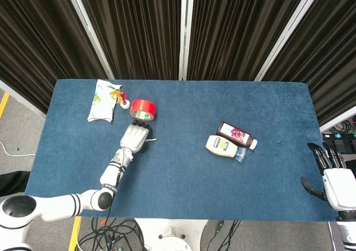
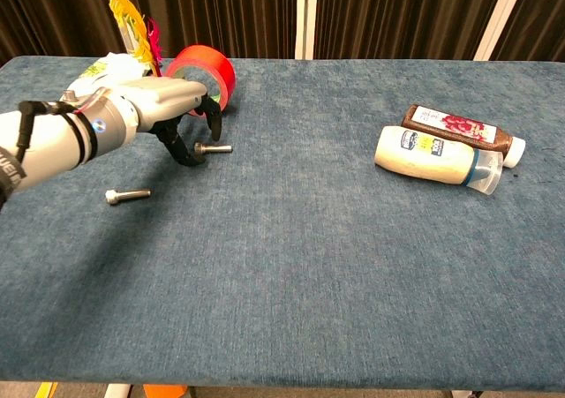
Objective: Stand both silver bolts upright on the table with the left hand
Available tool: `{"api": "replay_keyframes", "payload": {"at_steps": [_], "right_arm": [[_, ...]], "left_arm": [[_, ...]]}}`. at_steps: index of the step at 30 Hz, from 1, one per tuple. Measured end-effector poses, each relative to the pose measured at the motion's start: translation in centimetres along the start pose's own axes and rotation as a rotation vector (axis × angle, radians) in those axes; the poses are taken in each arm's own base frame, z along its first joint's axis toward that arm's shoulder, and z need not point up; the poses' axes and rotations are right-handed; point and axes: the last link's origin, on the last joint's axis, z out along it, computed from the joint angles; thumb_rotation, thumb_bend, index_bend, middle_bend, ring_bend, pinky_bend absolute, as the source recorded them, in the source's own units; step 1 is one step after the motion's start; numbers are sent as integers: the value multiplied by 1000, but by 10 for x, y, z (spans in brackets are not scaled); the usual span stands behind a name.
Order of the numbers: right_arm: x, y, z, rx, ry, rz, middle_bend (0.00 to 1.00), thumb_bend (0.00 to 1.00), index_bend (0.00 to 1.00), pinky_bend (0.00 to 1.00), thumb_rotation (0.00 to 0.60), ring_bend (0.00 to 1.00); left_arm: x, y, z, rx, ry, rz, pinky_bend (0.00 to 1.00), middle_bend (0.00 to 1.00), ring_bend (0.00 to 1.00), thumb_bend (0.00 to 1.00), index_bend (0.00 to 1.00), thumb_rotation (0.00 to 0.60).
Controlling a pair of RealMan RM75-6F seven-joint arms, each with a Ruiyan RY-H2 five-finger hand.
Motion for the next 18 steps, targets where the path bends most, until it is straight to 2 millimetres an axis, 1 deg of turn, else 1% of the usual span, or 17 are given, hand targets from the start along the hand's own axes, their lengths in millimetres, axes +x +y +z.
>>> {"api": "replay_keyframes", "payload": {"at_steps": [5,12,18], "right_arm": [[1,0,-1,-4,1,-1,114,214,31,0,600,0],[0,-1,0,-4,-4,0,116,215,30,0,600,0],[-1,0,-1,-11,-6,2,119,214,31,0,600,0]], "left_arm": [[-4,4,4,9,-31,-9,138,268,171,314,416,600],[-6,13,0,-25,-58,-50,138,268,171,314,437,600],[-5,16,1,-33,-44,-42,138,268,171,332,471,600]]}}
